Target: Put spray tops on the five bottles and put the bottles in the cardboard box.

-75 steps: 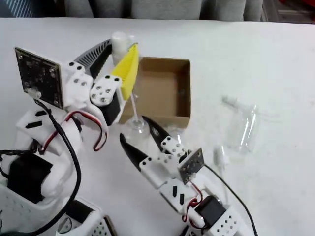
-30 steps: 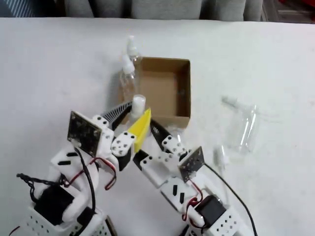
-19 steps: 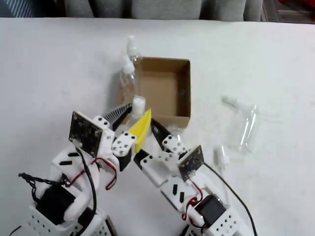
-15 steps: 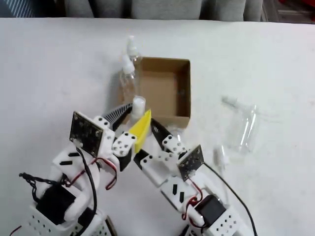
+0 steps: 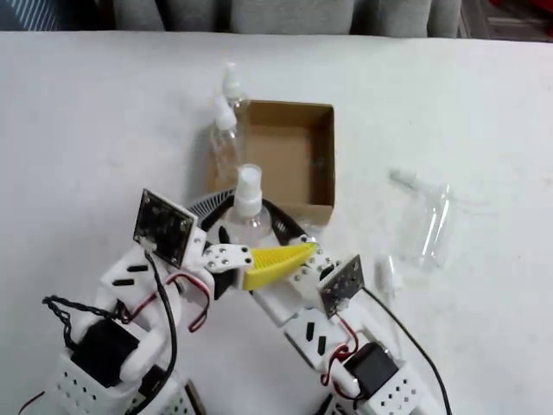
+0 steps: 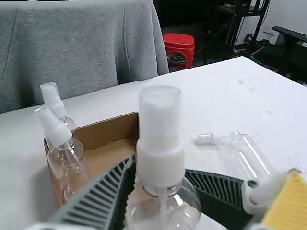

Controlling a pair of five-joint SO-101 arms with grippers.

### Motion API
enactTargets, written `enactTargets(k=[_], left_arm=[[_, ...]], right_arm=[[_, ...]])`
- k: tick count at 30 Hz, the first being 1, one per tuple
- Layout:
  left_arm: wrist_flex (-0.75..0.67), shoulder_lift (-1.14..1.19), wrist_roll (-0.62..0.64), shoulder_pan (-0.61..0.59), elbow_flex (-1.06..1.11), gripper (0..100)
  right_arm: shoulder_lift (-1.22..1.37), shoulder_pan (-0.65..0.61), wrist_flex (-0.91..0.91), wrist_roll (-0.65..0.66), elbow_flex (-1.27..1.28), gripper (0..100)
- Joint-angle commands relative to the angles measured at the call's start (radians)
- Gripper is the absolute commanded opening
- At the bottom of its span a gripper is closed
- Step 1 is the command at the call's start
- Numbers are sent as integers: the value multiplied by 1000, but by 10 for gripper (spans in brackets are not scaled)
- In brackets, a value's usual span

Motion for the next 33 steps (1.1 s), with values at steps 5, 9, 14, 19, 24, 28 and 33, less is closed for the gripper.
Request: enactTargets(k=[5,9,14,19,24,28,33], left_arm=[[11,-124,-6,-4,-9,439],[28,-254,-12,-13,-9,438],[75,-346,-6,-59,-9,421],[132,-444,-6,-54,-23,212],[227,-438,26,-39,-160,45],[376,-437,92,99,-258,17],[463,-437,84,255,-157,21]], right_arm=[[-13,12,-19,9,-2,16],[-12,12,-19,9,-2,16],[-10,13,-19,9,-2,16],[-10,56,-19,11,-3,16],[-8,114,-19,11,-20,16],[-7,199,-18,11,-72,16],[-5,259,19,11,-170,16]])
